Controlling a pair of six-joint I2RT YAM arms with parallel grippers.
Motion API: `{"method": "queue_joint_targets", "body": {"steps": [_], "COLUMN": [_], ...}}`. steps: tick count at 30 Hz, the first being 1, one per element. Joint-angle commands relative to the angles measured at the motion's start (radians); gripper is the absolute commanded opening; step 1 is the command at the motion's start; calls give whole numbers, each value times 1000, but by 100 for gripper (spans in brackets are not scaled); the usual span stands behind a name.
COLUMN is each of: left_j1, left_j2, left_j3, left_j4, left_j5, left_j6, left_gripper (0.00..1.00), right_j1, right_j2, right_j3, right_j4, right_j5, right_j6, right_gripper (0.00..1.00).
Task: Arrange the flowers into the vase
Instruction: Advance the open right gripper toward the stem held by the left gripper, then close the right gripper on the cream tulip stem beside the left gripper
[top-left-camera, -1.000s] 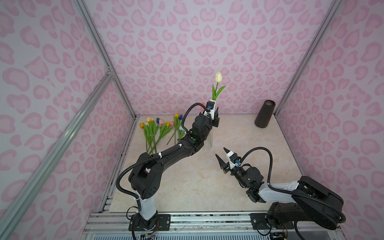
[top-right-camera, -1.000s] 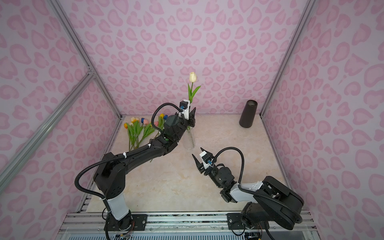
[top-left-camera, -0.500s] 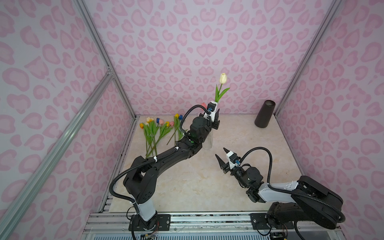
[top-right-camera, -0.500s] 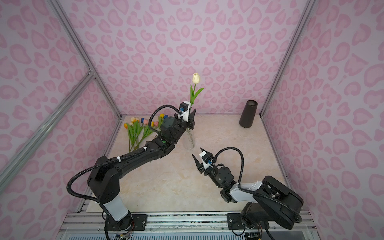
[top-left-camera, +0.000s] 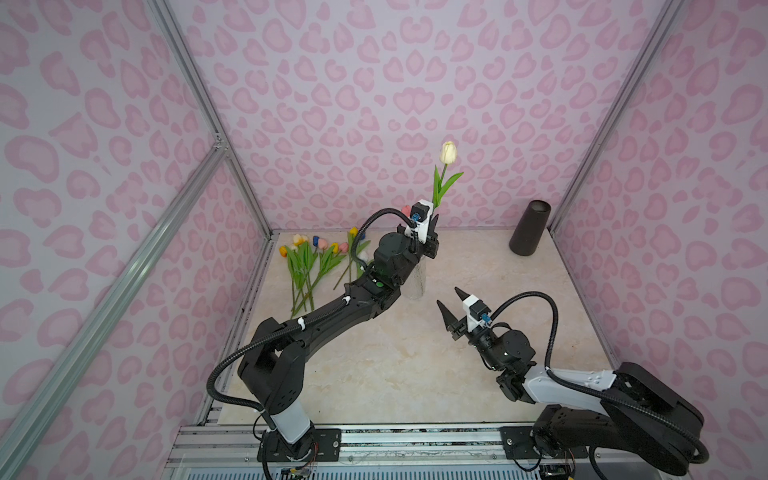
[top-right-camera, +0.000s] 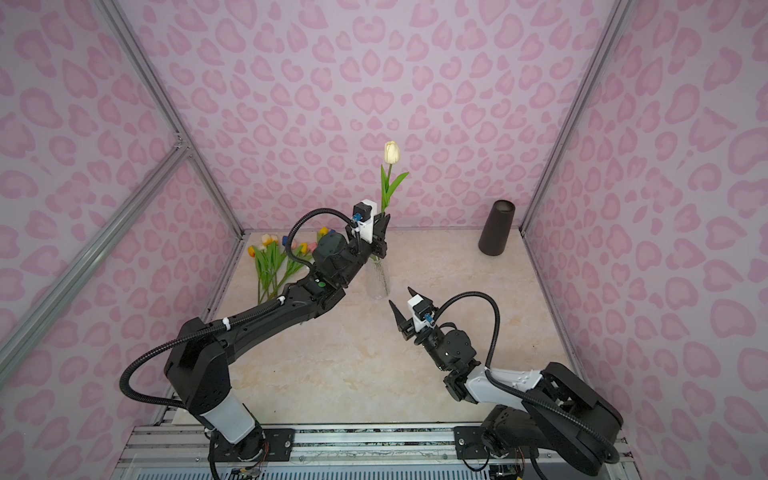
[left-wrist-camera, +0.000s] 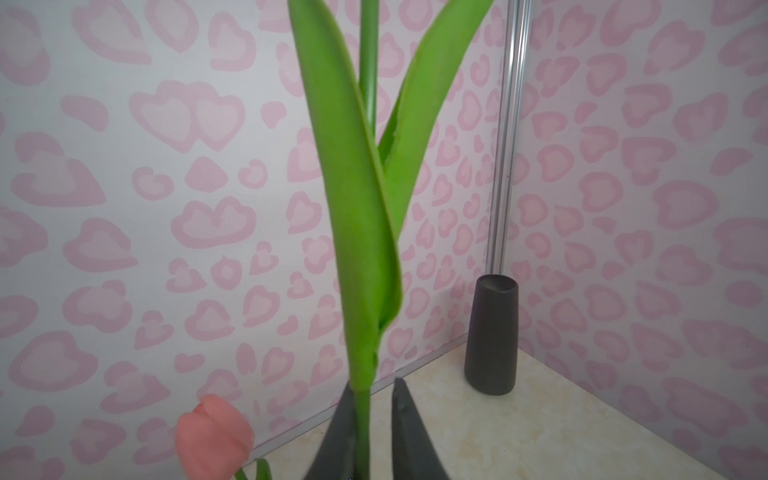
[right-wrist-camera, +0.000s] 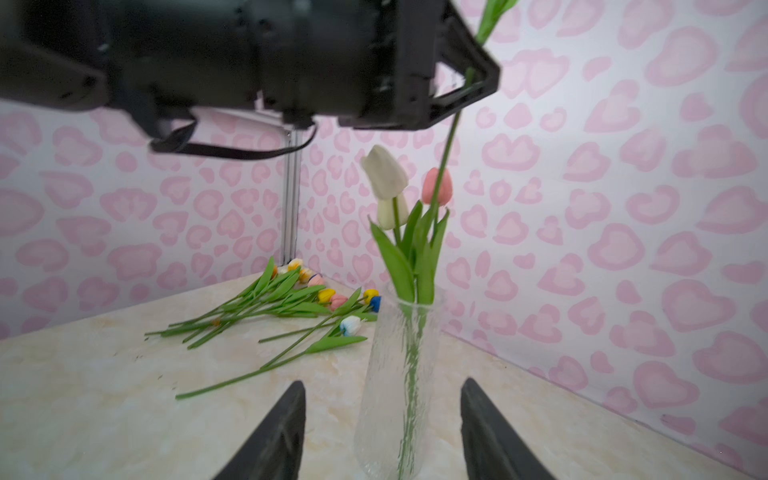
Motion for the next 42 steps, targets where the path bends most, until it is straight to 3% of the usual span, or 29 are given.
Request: {"method": "queue_joint_targets", "body": {"steps": [1, 5, 14, 21, 26, 32, 42], "left_j1": [0, 0, 27, 74, 99, 102, 105], "left_j2": [-39, -87, -219, -266, -277, -288, -280], "left_j3": [-26, -34, -125, -191, -197, -193, -204], "left_j4": [39, 18, 29, 62, 91, 102, 115], "left_j5": [63, 166, 483, 690, 805, 888, 849], "left_j6": [-8, 1, -10, -83, -126, -143, -137], "left_gripper": [11, 3, 3, 3, 3, 3, 3], "right_j1": [-85, -125, -205, -212, -212, -204, -167], "right_j2": [-81, -157, -247, -216, -153, -65, -4], "right_j3": [95, 236, 507, 654, 654, 700, 780], "right_j4": [-228, -487, -826, -942, -928, -943, -972], "right_j5": [-165, -243, -429, -591, -623, -679, -705], "right_j6": [133, 111, 153, 191, 209, 209, 166], "right_gripper": [60, 61, 63, 59, 52, 49, 35]}}
